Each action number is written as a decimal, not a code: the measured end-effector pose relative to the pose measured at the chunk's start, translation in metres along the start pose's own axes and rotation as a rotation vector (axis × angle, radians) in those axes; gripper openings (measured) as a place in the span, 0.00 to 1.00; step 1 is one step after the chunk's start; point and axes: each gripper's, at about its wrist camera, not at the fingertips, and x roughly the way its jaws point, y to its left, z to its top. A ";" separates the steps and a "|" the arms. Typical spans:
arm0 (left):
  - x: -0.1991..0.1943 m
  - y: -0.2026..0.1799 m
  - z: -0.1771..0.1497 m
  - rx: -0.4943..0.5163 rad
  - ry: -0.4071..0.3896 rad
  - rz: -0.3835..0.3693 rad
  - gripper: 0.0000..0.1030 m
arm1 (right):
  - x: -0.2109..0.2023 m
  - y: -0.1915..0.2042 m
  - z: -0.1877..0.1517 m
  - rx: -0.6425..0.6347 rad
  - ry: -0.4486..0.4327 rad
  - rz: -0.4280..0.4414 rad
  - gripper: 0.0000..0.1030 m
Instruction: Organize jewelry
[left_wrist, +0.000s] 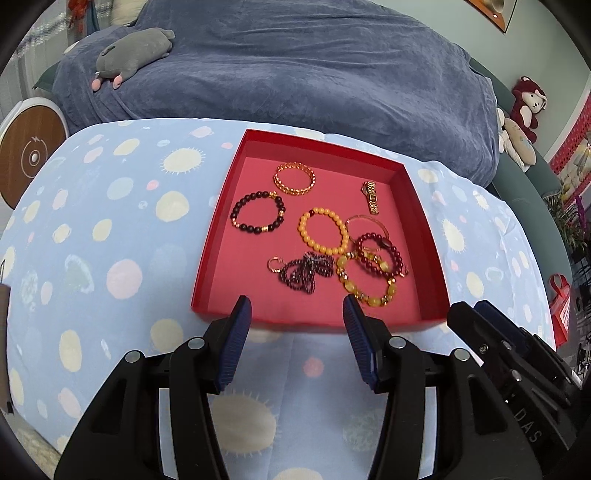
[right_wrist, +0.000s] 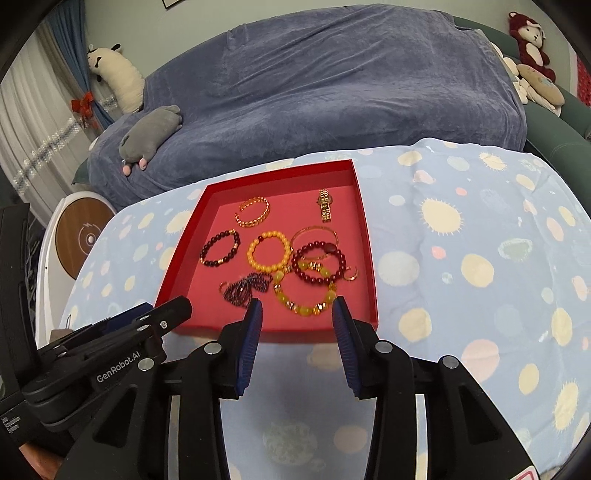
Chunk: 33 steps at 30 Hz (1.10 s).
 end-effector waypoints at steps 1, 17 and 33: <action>-0.002 0.000 -0.003 0.002 0.001 0.002 0.48 | -0.003 0.001 -0.004 -0.006 0.000 -0.005 0.38; -0.037 -0.005 -0.047 0.029 -0.012 0.049 0.61 | -0.036 0.008 -0.048 -0.046 0.015 -0.046 0.43; -0.057 -0.002 -0.064 0.015 -0.031 0.128 0.84 | -0.055 0.001 -0.063 -0.024 -0.002 -0.088 0.65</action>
